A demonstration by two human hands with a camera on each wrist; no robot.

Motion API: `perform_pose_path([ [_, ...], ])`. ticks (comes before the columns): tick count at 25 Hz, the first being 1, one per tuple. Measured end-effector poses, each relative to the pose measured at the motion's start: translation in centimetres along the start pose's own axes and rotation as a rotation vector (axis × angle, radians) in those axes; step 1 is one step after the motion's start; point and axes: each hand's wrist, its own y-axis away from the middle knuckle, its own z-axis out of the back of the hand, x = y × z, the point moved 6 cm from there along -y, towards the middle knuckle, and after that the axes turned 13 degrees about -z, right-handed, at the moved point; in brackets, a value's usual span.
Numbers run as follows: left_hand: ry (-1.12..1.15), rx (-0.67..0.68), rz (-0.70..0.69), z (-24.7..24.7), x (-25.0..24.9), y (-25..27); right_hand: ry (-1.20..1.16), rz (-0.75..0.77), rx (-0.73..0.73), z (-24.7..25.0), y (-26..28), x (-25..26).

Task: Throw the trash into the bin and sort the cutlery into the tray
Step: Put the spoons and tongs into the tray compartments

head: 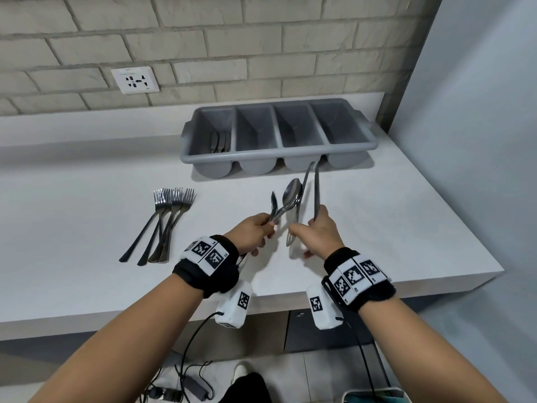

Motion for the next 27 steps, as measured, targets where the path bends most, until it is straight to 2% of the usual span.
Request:
perform_pose_path([
  [2, 0.091, -0.084, -0.027, 1.3, -1.7, -0.8, -0.015, 0.119, -0.069, 1.3, 0.5, 1.8],
  [5, 0.273, -0.198, -0.07, 4.2, -4.0, -3.4, -0.007, 0.21, -0.163, 2.5, 0.0, 5.2],
  [8, 0.388, -0.234, -0.107, 7.2, -5.9, -6.7, -0.009, 0.24, -0.211, 3.1, -1.7, 8.4],
  [13, 0.591, -0.319, -0.102, 12.6, -7.7, -13.5, 0.036, 0.194, -0.286, 3.4, -6.7, 13.0],
  [20, 0.522, -0.355, 0.065, 15.4, -4.6, -21.6, 0.009, 0.11, -0.313, 4.2, -11.6, 16.6],
  [27, 0.204, -0.309, 0.162, 14.5, -1.7, -24.1, 0.012, 0.086, -0.296, 3.9, -15.1, 17.8],
])
